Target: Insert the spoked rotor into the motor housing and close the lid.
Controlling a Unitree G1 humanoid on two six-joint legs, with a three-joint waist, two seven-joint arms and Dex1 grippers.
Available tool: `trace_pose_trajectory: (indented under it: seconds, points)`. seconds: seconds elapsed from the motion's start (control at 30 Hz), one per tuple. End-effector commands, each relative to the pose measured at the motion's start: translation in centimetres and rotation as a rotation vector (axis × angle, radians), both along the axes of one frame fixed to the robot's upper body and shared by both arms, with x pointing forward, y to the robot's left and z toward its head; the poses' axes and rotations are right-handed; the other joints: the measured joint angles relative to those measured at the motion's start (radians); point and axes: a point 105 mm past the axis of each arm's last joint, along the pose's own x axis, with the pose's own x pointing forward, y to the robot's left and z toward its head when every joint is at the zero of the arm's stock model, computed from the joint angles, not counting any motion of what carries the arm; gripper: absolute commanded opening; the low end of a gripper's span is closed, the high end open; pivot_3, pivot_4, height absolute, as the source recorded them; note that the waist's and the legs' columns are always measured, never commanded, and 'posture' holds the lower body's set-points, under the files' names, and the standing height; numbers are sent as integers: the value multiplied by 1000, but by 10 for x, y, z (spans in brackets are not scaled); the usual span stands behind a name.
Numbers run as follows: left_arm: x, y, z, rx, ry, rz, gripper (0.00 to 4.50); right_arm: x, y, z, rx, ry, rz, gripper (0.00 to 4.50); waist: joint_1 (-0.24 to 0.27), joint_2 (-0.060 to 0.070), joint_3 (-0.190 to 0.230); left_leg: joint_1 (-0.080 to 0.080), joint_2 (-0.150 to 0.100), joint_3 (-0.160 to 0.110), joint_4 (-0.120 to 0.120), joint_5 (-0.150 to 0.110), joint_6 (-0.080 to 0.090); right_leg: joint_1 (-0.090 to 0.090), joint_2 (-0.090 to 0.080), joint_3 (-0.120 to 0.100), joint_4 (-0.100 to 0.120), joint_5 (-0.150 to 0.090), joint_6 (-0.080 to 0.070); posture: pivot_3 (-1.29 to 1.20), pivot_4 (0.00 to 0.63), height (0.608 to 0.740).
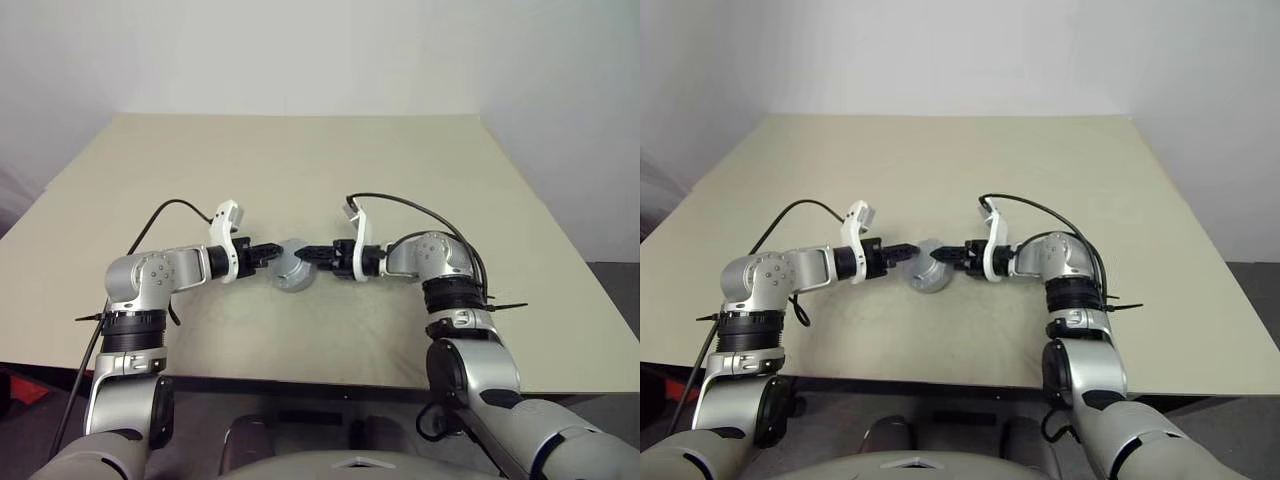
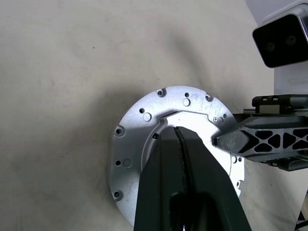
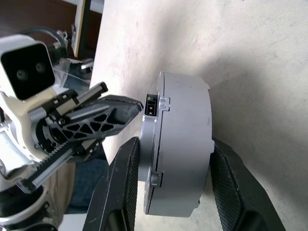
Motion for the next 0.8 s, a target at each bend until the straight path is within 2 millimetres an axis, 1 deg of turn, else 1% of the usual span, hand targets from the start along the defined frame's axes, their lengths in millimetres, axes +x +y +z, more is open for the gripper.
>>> trace_pose_trajectory:
  seconds: [0.03,0.17,0.33,0.53,0.67,0.8]
  points:
    - [-3,-1,-6,-5,19,4,0,8,13,29,80,-68,15,2036,0,0,0,0,0,0,0,0,0,0,0,0,0,0,0,0,0,740]
    - [0,3,4,-57,-15,33,0,10,13,28,82,-57,-3,2036,0,0,0,0,0,0,0,0,0,0,0,0,0,0,0,0,0,740]
    - [0,10,8,-81,-24,64,0,12,13,30,111,-35,-23,2036,-1,0,0,-1,0,0,0,0,0,-1,0,0,0,0,0,0,0,740]
    - [-1,14,13,-125,-39,85,0,20,9,29,135,-2,-77,2008,2,0,0,-3,0,0,0,0,0,-2,0,0,0,0,0,0,0,740]
    - [-2,15,20,-182,-57,99,0,24,9,33,157,2,-108,2008,9,0,0,-5,0,0,0,0,0,-4,0,-1,-1,0,0,0,0,740]
    - [-3,15,29,-262,-75,118,0,33,8,42,217,2,-164,2008,15,0,0,-12,0,-1,3,0,0,-11,0,-1,2,0,0,0,0,740]
